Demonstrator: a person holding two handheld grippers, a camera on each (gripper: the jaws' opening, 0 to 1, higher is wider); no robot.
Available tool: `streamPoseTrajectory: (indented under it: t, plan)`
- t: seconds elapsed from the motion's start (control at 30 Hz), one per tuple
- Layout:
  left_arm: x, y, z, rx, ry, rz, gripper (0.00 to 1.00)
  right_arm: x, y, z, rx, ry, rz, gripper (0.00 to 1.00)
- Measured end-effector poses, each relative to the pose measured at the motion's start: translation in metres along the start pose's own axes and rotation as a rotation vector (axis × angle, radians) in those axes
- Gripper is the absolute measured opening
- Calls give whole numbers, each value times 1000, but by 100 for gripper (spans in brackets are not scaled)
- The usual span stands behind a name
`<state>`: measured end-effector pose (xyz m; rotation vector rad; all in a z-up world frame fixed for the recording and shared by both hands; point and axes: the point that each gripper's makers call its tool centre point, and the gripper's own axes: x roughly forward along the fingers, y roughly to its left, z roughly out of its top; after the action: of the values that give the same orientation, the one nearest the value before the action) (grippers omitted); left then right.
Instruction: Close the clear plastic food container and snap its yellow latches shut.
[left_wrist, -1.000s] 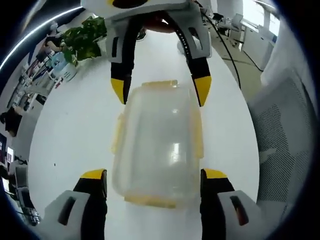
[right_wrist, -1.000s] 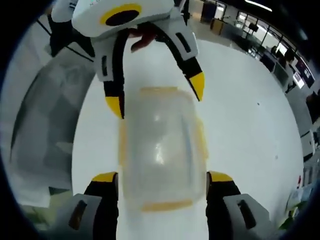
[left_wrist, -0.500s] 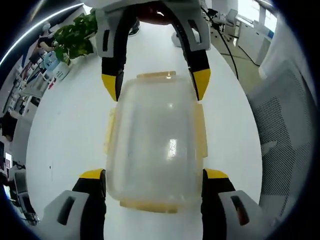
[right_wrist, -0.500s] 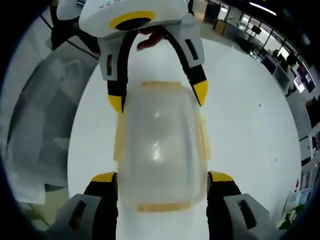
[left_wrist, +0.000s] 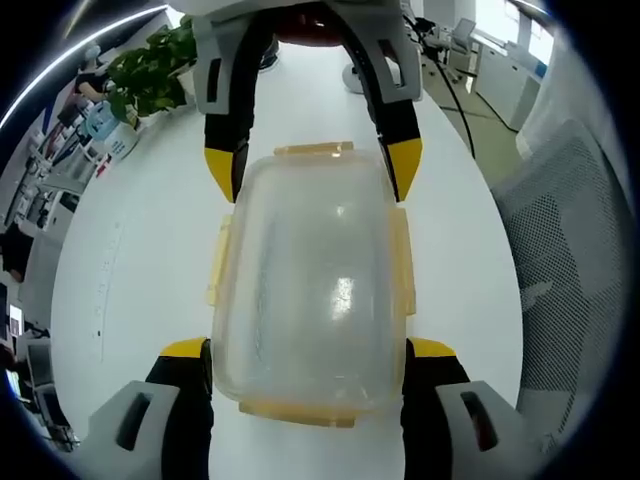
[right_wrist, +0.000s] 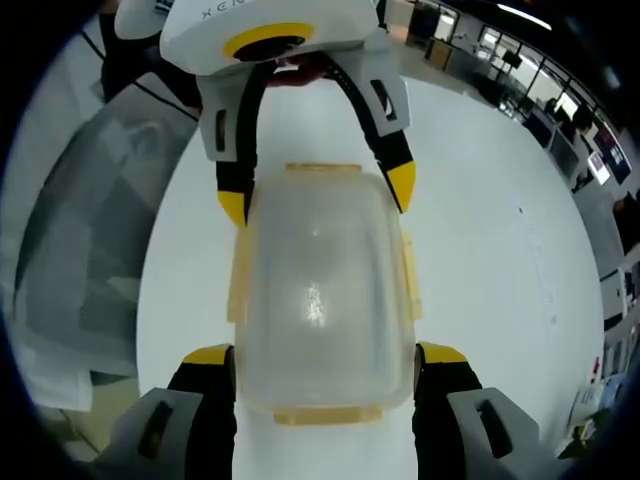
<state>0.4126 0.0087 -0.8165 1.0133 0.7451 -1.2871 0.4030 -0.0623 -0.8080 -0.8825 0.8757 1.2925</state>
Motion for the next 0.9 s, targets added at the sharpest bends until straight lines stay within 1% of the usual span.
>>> streamPoseTrajectory:
  t: [0.17, 0.27, 0.5, 0.9]
  plan:
    - [-3, -4, -7, -4, -11, 1, 78, 4, 4, 7, 1, -10, -2, 72]
    - [-6, -6, -11, -9, -12, 2, 78, 6, 7, 12, -2, -5, -3, 72]
    - [-10, -8, -21, -11, 5, 5, 79, 11, 9, 22, -5, 11, -5, 73]
    - [-23, -14, -47, -29, 7, 12, 79, 24, 15, 48, -14, 17, -5, 73]
